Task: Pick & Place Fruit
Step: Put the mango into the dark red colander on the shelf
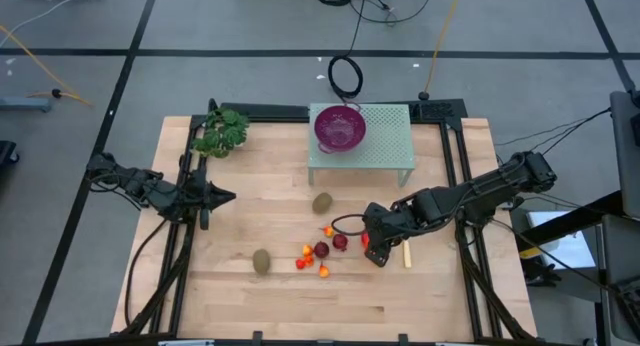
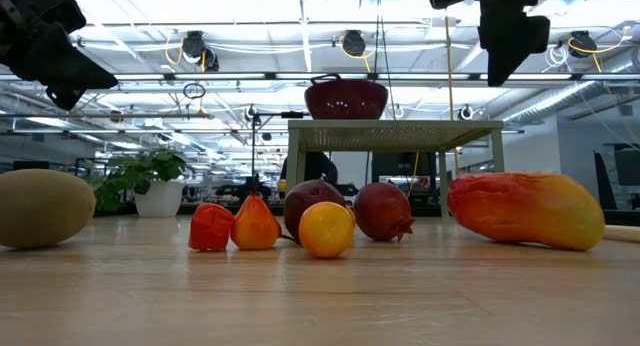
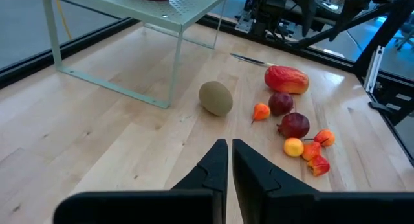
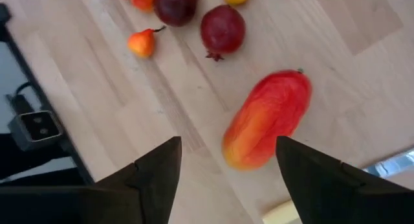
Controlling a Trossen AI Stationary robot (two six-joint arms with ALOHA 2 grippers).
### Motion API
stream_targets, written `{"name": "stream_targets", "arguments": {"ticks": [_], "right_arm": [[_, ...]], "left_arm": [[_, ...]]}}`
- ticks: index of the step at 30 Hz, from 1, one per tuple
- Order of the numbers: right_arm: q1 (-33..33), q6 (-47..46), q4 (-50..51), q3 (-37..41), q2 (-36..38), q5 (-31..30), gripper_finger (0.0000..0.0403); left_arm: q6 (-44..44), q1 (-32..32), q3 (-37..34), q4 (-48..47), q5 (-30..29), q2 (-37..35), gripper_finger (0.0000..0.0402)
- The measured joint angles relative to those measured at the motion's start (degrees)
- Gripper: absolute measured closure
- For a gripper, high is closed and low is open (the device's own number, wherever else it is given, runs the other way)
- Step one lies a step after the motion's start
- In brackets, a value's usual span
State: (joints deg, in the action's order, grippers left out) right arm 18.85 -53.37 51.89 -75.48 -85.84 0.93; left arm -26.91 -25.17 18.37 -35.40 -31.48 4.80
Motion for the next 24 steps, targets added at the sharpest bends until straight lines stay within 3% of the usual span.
{"name": "stream_targets", "arguments": {"ticks": [8,18,24], "right_arm": [[0.0,1.5,-0.6,0.0,0.0,0.63,0.0137],[-0.02,0.66,0.63,0.0,-1.63,-2.42,0.0014],[-0.02,0.67,0.19,0.0,-2.0,-2.62,0.001]], "left_arm": [[-0.19,0.0,0.0,0.0,0.02,0.0,0.038],[-0.21,0.02,0.0,0.0,0.02,0.0,0.038],[-0.25,0.02,0.0,0.0,0.09,0.0,0.038]]}}
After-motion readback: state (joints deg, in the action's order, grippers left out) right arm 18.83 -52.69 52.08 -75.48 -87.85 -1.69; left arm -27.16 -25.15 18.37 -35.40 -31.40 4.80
